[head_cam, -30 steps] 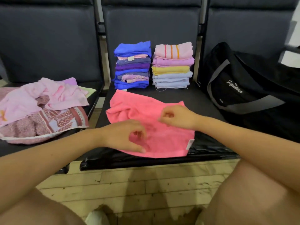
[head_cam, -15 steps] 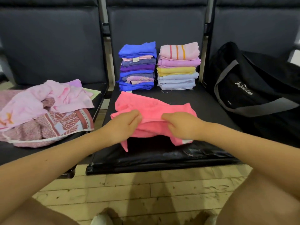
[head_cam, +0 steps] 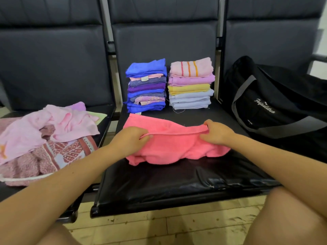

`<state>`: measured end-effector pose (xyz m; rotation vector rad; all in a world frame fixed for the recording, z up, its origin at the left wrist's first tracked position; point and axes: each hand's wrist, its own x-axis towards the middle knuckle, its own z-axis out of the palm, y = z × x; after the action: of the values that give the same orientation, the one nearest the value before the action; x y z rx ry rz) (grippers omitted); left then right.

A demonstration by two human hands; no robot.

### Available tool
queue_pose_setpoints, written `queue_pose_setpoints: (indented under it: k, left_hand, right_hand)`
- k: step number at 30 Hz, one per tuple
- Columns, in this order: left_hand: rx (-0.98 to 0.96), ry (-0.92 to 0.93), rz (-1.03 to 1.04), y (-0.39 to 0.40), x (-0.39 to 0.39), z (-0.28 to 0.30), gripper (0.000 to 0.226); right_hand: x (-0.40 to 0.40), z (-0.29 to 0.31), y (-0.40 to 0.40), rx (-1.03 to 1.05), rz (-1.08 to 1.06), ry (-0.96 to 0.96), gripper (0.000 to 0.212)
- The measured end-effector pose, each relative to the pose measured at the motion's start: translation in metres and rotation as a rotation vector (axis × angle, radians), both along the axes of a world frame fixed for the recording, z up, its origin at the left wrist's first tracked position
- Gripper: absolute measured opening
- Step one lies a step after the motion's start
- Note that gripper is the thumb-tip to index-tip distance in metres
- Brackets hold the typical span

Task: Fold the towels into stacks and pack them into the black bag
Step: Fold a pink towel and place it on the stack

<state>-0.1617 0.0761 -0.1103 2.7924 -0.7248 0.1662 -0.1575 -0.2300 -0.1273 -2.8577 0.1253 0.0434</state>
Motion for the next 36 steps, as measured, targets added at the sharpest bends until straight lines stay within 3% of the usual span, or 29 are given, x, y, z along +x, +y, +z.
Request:
queue_pose_setpoints:
  k: [4,10,14,19,21,25,31,34,36]
  left_hand:
    - [-0.049,0.043,0.060,-0.006,0.009,-0.007,0.045]
    - [-0.199,0.076,0.113,-0.002,0.023,-0.016,0.046]
    - [-0.241,0.085,0.155,-0.002,0.026,-0.019,0.046]
    - [-0.419,0.049,0.239,-0.004,0.030,-0.016,0.046]
    - [-0.507,0.049,0.272,-0.005,0.030,-0.015,0.045]
    - [-0.670,0.099,0.355,-0.005,0.029,-0.014,0.040]
    - [-0.739,0.144,0.411,-0.001,0.028,-0.010,0.039]
    - [-0.827,0.159,0.425,-0.001,0.026,-0.008,0.034]
    - [-0.906,0.161,0.451,-0.004,0.025,-0.005,0.030]
  right_hand:
    - [0.010,-0.023,-0.015,0.064,-0.005,0.030,0.056]
    - [0.022,-0.033,-0.024,0.287,0.076,-0.097,0.027]
    - [0.022,-0.027,-0.027,0.415,0.163,-0.120,0.036]
    - [0.016,-0.007,-0.026,0.455,0.255,-0.350,0.021]
    - [0.004,0.007,-0.019,0.537,0.286,-0.288,0.021]
    - [-0.021,0.023,-0.006,0.510,0.377,-0.092,0.045]
    - [-0.036,0.013,-0.004,0.449,0.395,0.390,0.048]
    - [-0.035,0.012,-0.002,0.470,0.372,0.367,0.045]
    - [-0.032,0.017,-0.002,0.384,0.385,0.250,0.045]
